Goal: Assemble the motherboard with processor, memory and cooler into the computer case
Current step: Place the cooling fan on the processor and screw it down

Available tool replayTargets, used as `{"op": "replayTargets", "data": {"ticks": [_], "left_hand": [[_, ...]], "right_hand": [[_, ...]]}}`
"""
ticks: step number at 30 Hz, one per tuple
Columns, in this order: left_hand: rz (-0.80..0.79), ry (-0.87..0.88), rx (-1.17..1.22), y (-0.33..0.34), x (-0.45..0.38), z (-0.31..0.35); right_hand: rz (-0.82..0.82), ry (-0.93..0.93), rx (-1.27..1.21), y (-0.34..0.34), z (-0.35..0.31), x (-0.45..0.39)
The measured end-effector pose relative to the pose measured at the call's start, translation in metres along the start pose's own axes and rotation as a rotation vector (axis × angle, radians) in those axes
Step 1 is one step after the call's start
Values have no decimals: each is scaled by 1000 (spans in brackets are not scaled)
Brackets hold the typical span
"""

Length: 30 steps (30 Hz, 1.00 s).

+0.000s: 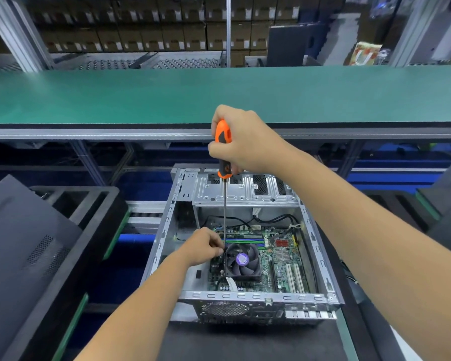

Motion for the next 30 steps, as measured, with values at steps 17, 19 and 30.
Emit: {"op": "replayTargets", "data": {"ticks": [17, 19, 30], "left_hand": [[-1, 20, -180, 4, 1, 3], [-24, 4, -170, 5, 0, 2], [-6, -8, -131, 7, -7, -1]], "right_hand": [[18, -3, 17, -5, -2, 0], [24, -4, 30, -7, -2, 0], [7, 8, -7, 1, 7, -1]]}}
Point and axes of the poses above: each hand's wrist, its own x-axis away from the middle knuckle, its own y-axis out of the palm, z = x × y, the point moved 3 cm from there along -x, towards the middle knuckle, and after that the axes turned 3 degrees about -y, right-handed, at the moved point
